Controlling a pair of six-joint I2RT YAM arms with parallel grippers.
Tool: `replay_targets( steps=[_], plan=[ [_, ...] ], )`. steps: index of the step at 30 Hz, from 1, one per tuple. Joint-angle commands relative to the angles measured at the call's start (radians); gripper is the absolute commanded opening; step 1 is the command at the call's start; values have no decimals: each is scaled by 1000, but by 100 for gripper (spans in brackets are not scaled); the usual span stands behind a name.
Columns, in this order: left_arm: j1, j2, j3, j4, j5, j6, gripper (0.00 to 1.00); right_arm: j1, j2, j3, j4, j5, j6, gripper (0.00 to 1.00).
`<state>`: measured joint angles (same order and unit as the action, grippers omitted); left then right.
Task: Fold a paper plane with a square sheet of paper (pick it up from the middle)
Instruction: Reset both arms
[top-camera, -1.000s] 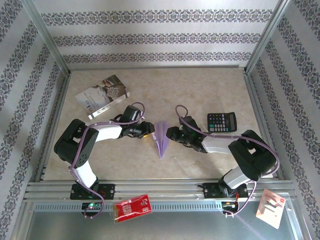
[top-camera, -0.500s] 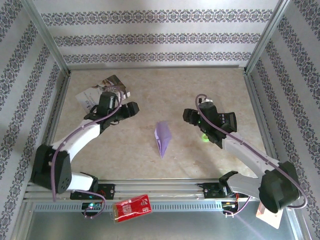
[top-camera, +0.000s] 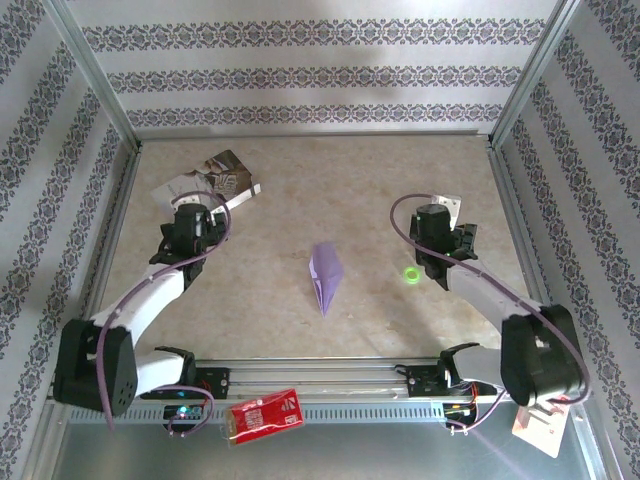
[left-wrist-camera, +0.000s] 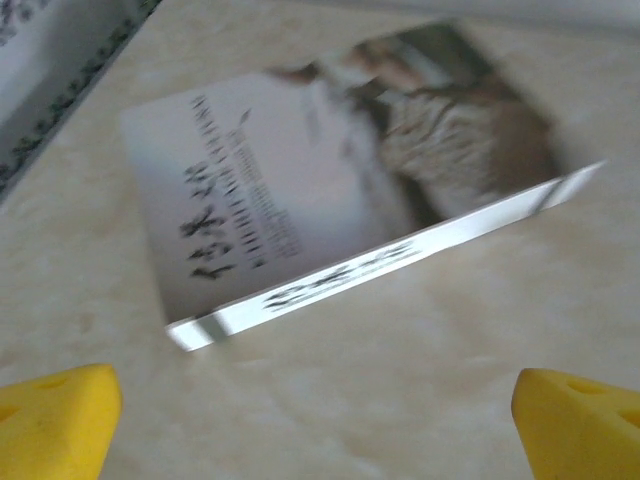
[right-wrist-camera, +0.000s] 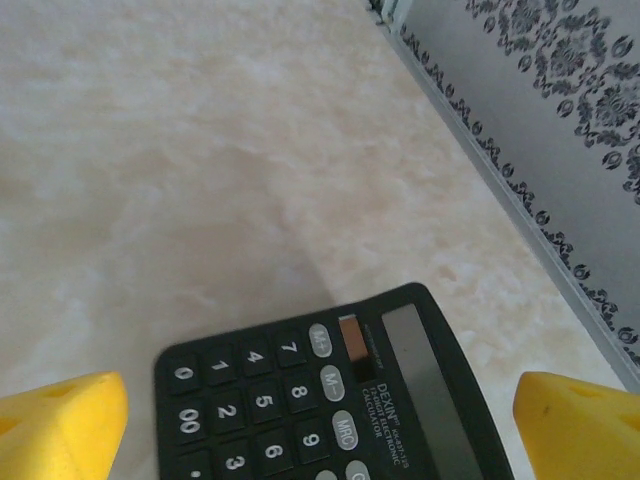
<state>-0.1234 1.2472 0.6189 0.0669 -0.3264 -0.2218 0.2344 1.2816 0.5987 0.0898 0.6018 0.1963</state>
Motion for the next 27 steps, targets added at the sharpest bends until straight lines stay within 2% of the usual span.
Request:
replay_targets(
  steps=[1, 3, 4, 6, 8, 11, 12, 15, 16, 18, 22, 27],
  plan=[
    [48, 103, -55, 259, -39, 127, 100, -37, 53, -69, 281, -37, -114, 98],
    [73, 178, -88, 380, 46, 162, 100, -88, 88, -116, 420, -135, -116, 98],
    [83, 214, -107, 451, 83, 182, 100, -108, 83, -107, 391, -169, -109, 98],
    [105, 229, -77, 424, 135, 171, 100, -141, 82, -150, 534, -258, -121, 98],
    [116, 241, -102, 524, 157, 157, 100, -162, 89, -183, 606, -323, -139, 98],
    [123, 290, -165, 705, 203, 179, 100, -184, 168, -241, 798, -381, -139, 98],
    [123, 301, -183, 753, 252, 193, 100, -185, 195, -249, 857, -402, -145, 98],
    [123, 328, -225, 830, 287, 202, 100, -187, 262, -298, 996, -409, -148, 98],
    [124, 358, -248, 935, 307, 220, 100, -187, 254, -293, 979, -409, -146, 98],
    [124, 326, -242, 864, 324, 214, 100, -188, 234, -271, 903, -392, -138, 98],
    [124, 339, -231, 867, 307, 213, 100, -188, 247, -261, 907, -363, -128, 98],
    [123, 344, -271, 953, 281, 208, 100, -189, 245, -261, 900, -363, -130, 98]
  ],
)
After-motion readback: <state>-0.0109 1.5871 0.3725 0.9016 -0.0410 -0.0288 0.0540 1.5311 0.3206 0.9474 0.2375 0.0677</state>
